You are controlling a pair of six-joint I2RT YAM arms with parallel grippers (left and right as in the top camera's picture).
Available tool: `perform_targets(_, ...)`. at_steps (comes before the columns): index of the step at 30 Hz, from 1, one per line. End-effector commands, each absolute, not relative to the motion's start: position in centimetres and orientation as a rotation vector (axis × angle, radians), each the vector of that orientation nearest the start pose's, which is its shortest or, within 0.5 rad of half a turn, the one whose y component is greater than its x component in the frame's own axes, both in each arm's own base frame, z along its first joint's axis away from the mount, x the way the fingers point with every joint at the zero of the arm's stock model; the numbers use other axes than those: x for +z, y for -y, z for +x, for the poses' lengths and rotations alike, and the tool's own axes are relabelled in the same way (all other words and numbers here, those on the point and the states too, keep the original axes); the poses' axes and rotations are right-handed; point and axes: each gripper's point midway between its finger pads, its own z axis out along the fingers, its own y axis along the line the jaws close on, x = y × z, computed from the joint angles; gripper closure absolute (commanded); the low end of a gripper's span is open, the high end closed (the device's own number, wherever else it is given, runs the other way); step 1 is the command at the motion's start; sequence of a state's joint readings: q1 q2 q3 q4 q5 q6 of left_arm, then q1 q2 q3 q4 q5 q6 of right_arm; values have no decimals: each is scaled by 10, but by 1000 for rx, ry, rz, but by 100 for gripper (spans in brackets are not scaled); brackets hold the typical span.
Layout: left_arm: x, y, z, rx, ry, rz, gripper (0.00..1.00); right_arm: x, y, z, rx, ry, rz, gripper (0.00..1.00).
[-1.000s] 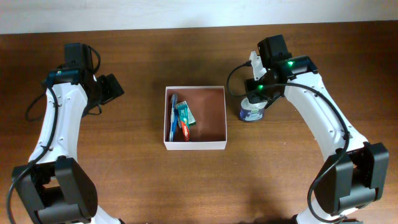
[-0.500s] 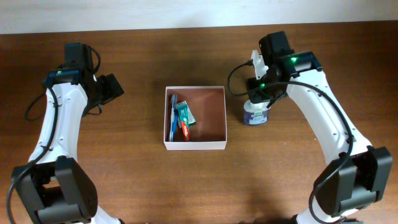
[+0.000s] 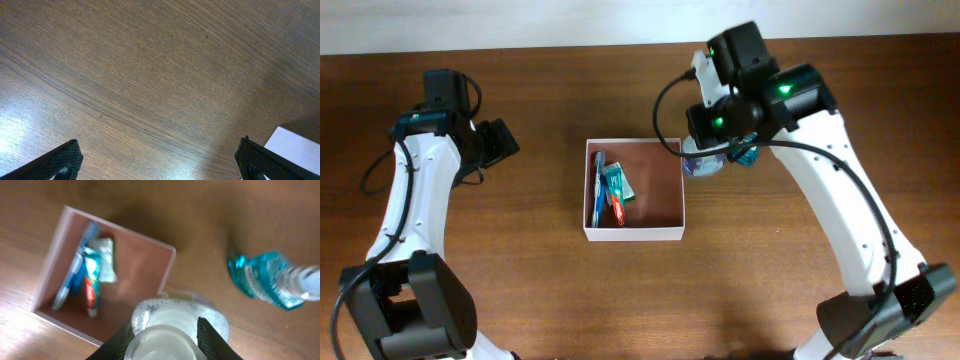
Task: Pack container
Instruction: 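Carry the clear cup with right gripper over the pink box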
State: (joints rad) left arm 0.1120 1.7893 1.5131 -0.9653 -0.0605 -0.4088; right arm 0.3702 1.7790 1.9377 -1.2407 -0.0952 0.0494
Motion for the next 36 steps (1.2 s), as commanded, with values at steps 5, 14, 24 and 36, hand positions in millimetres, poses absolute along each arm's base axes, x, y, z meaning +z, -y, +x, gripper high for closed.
perform_targets(5,143,-59,407,20,-2674,-727,1,337,-195,372,319,-2416,-513,66)
perform_targets(14,143,-59,407,20,-2674,-727,1,339,-239,366,299,-2340,-620,66)
perform_targets(24,143,-59,407,20,-2674,-727,1,303,-260,378,296,-2400,-636,66)
perform_targets(36,143,-59,407,20,-2674,-727,1,268,-277,398,302,-2437,-650,66)
